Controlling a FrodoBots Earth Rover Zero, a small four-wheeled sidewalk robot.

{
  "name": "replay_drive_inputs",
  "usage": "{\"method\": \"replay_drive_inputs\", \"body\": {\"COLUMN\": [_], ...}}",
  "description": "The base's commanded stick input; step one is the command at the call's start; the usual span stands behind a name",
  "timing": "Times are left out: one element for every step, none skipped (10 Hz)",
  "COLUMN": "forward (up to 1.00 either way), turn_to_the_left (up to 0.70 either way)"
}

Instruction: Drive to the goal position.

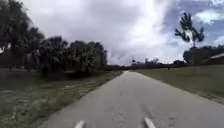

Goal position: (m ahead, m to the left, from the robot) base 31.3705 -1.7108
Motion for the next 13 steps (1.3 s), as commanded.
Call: {"method": "replay_drive_inputs", "body": {"forward": [0.85,0.85,0.85,0.85,0.85,0.85,0.85,0.85,0.85,0.85,0.85,0.85,0.85], "turn_to_the_left": [-0.1,-0.03,0.0,0.0,0.0,0.0,0.0,-0.06,-0.17,-0.24,-0.31,-0.25,-0.12]}}
